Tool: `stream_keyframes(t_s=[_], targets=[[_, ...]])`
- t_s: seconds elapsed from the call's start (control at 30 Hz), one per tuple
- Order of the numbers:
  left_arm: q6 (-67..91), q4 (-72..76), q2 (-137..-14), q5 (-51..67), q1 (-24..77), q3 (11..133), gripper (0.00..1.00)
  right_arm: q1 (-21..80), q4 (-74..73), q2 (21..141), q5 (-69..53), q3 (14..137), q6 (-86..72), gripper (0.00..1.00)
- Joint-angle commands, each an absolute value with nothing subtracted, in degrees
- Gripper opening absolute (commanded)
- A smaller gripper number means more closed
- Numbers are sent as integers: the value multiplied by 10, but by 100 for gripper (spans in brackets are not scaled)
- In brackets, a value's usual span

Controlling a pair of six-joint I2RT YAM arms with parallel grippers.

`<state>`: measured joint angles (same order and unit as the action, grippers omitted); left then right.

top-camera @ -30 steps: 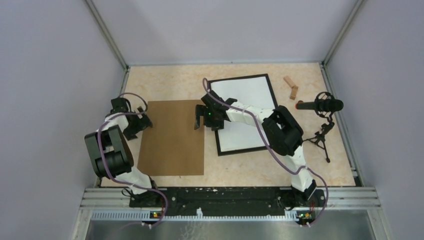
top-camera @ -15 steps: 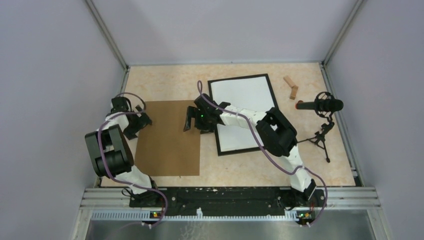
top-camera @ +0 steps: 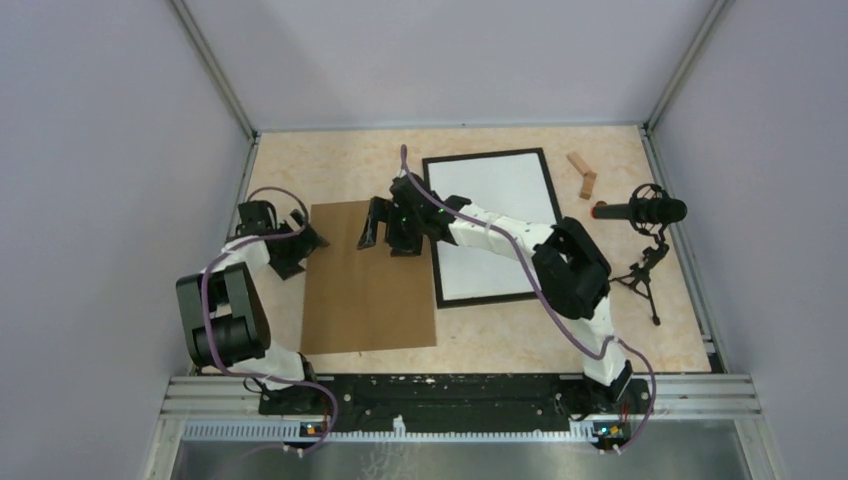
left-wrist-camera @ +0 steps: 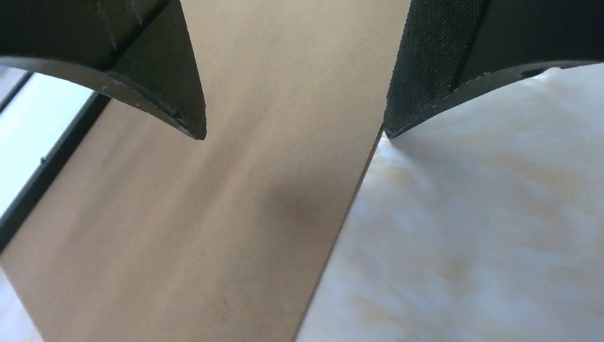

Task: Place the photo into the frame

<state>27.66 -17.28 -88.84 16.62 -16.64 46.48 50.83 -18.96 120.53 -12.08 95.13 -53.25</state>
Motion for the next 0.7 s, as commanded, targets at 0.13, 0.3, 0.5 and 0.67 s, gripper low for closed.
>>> stream_keyframes(t_s=[0.13, 0.3, 0.5, 0.67], targets=[[366, -291, -907, 188, -96, 447, 99, 483, -213, 1082, -80, 917, -518, 90], [357, -316, -866, 117, -98, 457, 99, 495, -350, 1089, -14, 900, -421, 91], [344, -350, -826, 85, -83, 447, 99, 538, -384, 977, 24, 766, -406, 91], [350, -348, -817, 106, -78, 419, 99, 557, -363, 917, 14, 655, -505, 91]])
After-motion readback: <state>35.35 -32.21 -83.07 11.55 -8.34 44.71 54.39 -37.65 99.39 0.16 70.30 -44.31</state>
